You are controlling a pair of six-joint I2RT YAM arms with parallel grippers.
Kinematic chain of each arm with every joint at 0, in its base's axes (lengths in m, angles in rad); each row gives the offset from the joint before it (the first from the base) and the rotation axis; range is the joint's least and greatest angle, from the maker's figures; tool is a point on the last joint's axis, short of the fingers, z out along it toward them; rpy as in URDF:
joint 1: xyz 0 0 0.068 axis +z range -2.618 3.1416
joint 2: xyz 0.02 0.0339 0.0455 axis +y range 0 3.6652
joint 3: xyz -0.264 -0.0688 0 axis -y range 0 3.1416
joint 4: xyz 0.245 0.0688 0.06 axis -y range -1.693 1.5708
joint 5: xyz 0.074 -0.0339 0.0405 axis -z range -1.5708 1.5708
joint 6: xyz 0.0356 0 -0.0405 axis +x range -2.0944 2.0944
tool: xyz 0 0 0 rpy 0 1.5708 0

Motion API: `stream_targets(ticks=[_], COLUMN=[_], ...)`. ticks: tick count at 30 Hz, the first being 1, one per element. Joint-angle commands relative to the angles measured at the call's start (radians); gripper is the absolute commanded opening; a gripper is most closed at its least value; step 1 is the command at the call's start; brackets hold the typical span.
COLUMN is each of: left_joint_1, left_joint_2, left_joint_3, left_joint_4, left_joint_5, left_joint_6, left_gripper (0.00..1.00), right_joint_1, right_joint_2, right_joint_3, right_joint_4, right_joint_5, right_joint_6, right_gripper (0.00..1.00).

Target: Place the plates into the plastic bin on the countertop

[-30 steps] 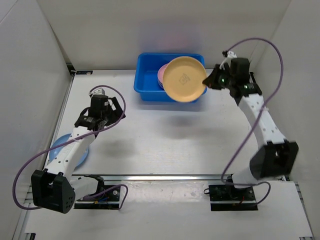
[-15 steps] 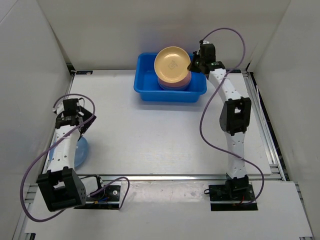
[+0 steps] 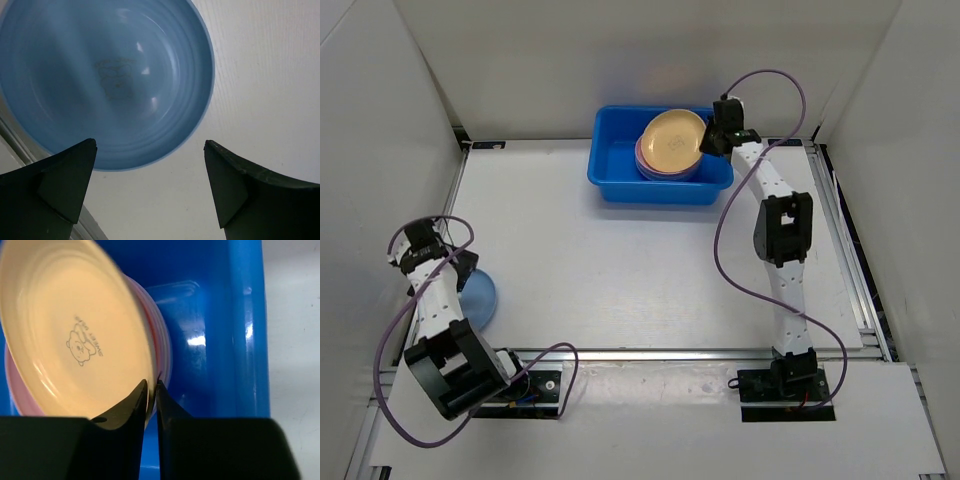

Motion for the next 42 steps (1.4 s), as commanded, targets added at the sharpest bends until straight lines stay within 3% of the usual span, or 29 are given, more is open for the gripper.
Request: stream_targets(ticks=[1, 5, 7, 14, 15, 17, 21, 27, 31, 36, 42], left_joint_1=[0.039, 0.072, 0.079, 0.14, 0.143, 0.14, 0.14, 0.14, 0.14, 0.14, 0.14], left_joint_2=[-0.027, -0.057, -0.064, -0.113, -0.125, -0.174, -0.229, -0.229, -0.254, -0.242, -0.141], left_joint_3=[0.001, 0.033, 0.029, 0.016, 0.016, 0.004, -0.027, -0.141, -0.189, -0.278, -0.346], left_joint_4=[-0.01, -0.08, -0.097, -0.252, -0.27, -0.332, -0.363, -0.289, -0.24, -0.124, -0.01], left_joint_5=[0.009, -0.075, -0.077, -0.129, -0.17, -0.203, -0.205, -0.012, 0.004, -0.01, -0.048], left_joint_6=[0.031, 0.034, 0.018, -0.075, -0.087, -0.159, -0.198, -0.319, -0.393, -0.439, -0.471], left_gripper=[0.99, 0.99, 0.99, 0.99, 0.99, 0.99, 0.99, 0.99, 0.99, 0.99, 0.92], right_joint_1=[0.0, 0.0, 0.003, 0.0, 0.0, 0.0, 0.0, 0.0, -0.006, -0.014, -0.025], right_joint_2=[0.018, 0.015, 0.015, -0.044, -0.059, -0.114, -0.203, -0.341, -0.416, -0.47, -0.525], right_joint_3=[0.039, 0.039, 0.039, 0.028, 0.011, -0.016, -0.101, -0.185, -0.243, -0.29, -0.345], right_joint_4=[0.021, 0.022, 0.028, 0.016, 0.025, 0.031, 0.053, 0.038, 0.041, 0.022, -0.015], right_joint_5=[0.029, 0.035, 0.029, -0.063, -0.072, -0.1, -0.219, -0.386, -0.46, -0.482, -0.47], right_joint_6=[0.007, 0.0, -0.008, -0.066, -0.078, -0.106, -0.121, -0.164, -0.195, -0.212, -0.238], right_gripper=[0.16, 0.29, 0.43, 0.76, 0.87, 0.99, 0.99, 0.99, 0.99, 0.99, 0.99])
